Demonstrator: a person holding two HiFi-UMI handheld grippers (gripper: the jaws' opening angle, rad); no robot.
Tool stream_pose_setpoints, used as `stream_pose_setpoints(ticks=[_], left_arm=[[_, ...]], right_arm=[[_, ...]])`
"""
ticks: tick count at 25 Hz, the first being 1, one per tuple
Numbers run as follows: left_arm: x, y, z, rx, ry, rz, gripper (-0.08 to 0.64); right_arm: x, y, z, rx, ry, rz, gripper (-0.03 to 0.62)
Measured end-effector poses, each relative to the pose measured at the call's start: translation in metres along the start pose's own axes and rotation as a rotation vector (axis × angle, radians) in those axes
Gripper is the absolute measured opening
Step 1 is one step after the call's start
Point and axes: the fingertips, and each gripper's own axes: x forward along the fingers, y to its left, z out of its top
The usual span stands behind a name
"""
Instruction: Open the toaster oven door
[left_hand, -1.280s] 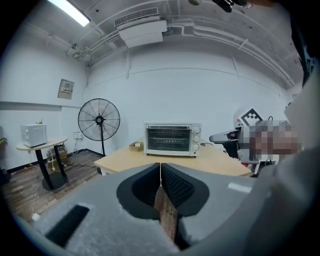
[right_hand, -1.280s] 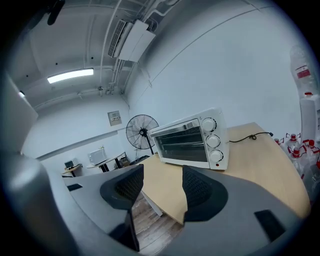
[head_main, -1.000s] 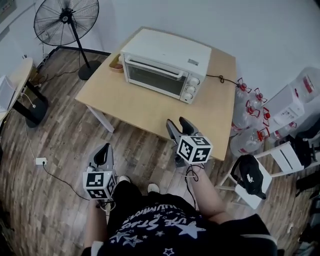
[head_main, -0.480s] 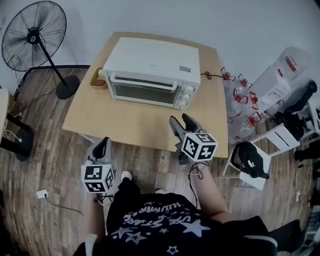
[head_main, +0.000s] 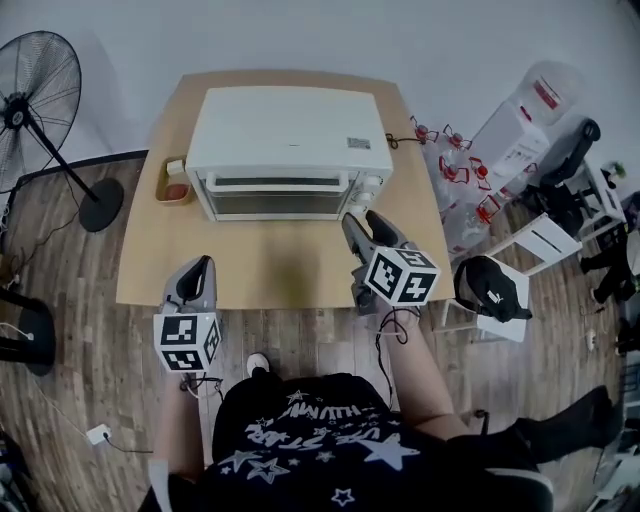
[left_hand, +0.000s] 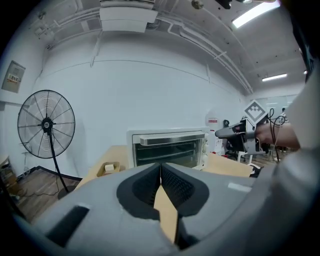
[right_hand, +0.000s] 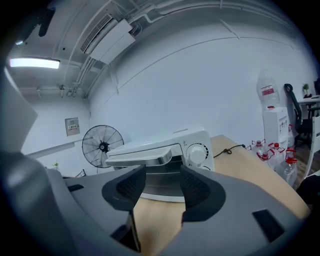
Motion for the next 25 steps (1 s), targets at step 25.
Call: stream_pose_setpoints(ticks=[25], left_arm=[[0.064, 0.062, 0.008, -0.028, 0.017, -0.161, 0.021]], right_arm=[[0.081, -0.011, 0.035, 0.022, 0.090, -0.252, 0.114]])
